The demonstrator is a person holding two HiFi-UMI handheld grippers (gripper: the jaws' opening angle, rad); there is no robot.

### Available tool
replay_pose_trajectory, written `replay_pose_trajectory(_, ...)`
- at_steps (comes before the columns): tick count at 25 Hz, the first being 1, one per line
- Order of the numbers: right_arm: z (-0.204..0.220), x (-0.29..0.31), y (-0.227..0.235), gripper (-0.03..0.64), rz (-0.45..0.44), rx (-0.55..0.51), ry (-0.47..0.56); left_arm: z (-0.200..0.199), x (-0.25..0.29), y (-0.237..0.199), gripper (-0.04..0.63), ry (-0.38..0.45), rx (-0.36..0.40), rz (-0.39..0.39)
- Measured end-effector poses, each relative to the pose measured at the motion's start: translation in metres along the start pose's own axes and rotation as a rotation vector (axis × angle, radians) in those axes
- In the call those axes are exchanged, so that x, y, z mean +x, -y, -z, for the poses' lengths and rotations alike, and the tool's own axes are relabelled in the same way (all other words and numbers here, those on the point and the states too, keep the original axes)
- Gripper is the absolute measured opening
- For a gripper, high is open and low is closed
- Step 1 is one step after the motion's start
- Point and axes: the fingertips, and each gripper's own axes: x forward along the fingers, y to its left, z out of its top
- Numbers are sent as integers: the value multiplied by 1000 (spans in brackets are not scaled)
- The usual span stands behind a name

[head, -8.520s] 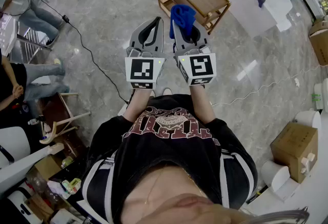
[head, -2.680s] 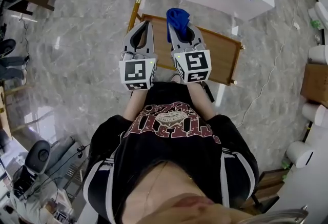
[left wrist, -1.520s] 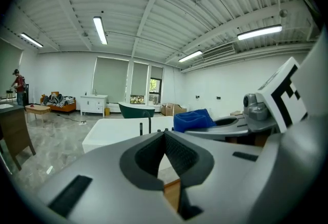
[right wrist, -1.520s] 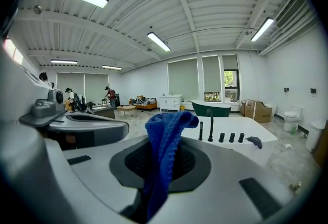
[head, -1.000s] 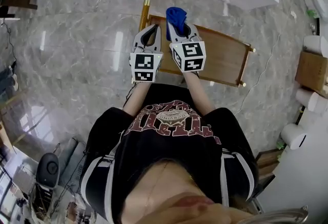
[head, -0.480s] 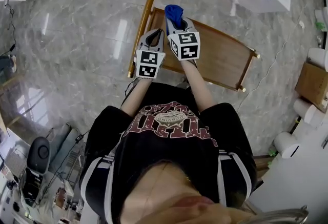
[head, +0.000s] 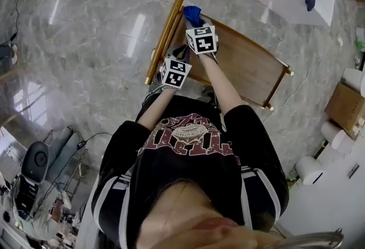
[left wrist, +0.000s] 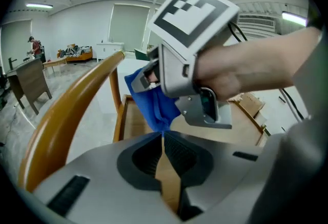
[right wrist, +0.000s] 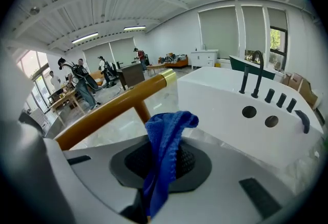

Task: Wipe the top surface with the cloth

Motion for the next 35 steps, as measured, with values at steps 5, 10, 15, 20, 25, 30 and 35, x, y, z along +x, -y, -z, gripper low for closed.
replay_pose_trajectory(5,9,28,3,58,27,80,-50,28,13,4,48,-71,-11,35)
replay_pose_trajectory(10,18,41,4,58,29,110,-90,32,27,-5,48,-70,-59,19)
replay_pose_trajectory(15,23,48,2,58,34,73,-110,43,36,0,48,-97,-58,25)
replay_pose_trajectory(20,24,49,2,58,29,-34,-88,59,42,6,46,-119,-6,4)
replay_pose_trajectory(25,25,51,2,58,8,-49,-69,58,43,3,46,-87,9,-35)
replay_pose_trajectory(30,27,51,2,58,-5,-56,-60,60,45,5,46,-103,64,-34)
replay_pose_trajectory(35,29,49,4,58,-12,-68,-60,61,46,7,46,-120,67,-20)
